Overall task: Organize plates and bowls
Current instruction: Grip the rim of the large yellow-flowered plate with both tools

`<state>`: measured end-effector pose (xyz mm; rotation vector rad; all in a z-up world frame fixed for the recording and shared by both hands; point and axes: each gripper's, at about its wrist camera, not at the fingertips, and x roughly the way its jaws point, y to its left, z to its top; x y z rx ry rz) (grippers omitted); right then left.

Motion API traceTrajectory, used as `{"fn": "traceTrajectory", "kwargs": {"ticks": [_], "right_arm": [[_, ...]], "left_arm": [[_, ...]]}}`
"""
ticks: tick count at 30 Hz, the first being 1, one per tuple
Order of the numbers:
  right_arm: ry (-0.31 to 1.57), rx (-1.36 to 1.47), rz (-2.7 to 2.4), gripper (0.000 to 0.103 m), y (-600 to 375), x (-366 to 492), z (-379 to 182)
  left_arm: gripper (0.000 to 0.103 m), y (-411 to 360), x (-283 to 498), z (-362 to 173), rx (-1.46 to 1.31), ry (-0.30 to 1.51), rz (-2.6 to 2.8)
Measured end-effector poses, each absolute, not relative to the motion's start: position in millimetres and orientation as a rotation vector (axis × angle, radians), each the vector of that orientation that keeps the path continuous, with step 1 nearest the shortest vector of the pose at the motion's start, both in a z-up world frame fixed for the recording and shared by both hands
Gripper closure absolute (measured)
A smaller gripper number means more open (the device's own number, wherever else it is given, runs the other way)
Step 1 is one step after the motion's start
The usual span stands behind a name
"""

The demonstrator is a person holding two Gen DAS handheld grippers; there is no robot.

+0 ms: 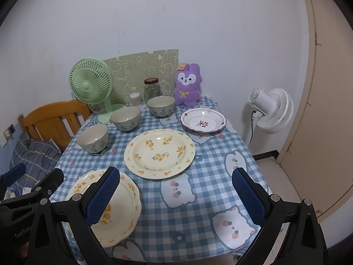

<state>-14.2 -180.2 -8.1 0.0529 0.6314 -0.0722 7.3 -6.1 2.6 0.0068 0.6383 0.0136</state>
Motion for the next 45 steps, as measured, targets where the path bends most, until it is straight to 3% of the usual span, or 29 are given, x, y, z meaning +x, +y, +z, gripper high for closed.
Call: {"fn": "traceTrajectory", "kwargs": {"ticks": [45], "right_arm": [[0.648,0.055,-0.066,0.000,-181.3,-14.5,-5.0]], "left_arm": [[0.004,-5.9,8.8,1.6,0.004,0.643,0.018]]}}
